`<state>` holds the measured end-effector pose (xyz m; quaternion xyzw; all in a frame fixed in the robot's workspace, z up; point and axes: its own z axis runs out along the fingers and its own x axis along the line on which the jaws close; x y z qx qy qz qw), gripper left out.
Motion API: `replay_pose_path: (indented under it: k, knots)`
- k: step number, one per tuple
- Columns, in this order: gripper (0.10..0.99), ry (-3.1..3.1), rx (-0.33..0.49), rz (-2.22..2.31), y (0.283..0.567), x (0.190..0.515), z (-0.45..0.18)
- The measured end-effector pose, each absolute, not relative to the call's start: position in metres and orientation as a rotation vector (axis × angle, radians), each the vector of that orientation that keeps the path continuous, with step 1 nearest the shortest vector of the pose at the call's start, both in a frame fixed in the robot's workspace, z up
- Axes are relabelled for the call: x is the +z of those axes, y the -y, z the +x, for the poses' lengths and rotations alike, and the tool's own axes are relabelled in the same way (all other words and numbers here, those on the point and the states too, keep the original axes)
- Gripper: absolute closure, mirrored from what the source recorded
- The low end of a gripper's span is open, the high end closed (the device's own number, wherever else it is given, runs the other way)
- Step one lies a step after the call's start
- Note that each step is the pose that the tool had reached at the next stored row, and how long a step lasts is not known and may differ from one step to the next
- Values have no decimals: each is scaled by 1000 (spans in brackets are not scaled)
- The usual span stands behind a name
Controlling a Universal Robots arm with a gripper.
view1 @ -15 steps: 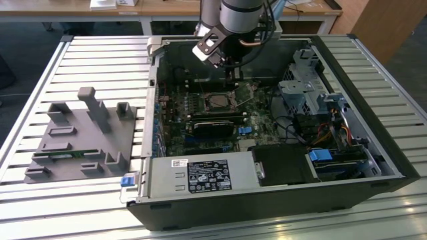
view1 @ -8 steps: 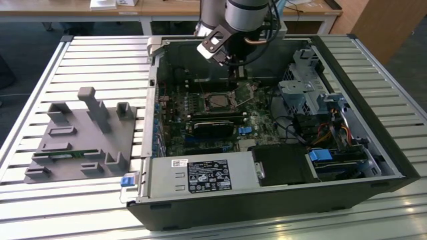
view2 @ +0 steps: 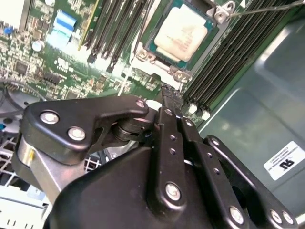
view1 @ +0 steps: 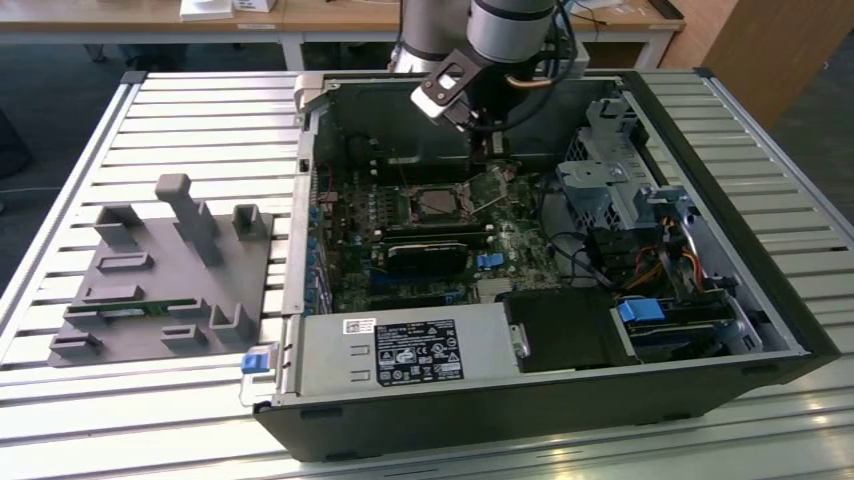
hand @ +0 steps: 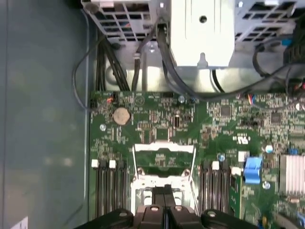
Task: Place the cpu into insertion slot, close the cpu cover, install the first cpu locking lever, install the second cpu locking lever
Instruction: 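Close the cpu cover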
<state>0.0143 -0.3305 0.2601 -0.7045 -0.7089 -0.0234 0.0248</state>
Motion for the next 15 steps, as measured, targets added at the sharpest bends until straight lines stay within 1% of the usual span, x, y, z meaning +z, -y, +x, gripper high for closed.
replay_pose_path:
  k: [15]
  knots:
    - [980, 2212, -72, -2158, 337, 258, 24]
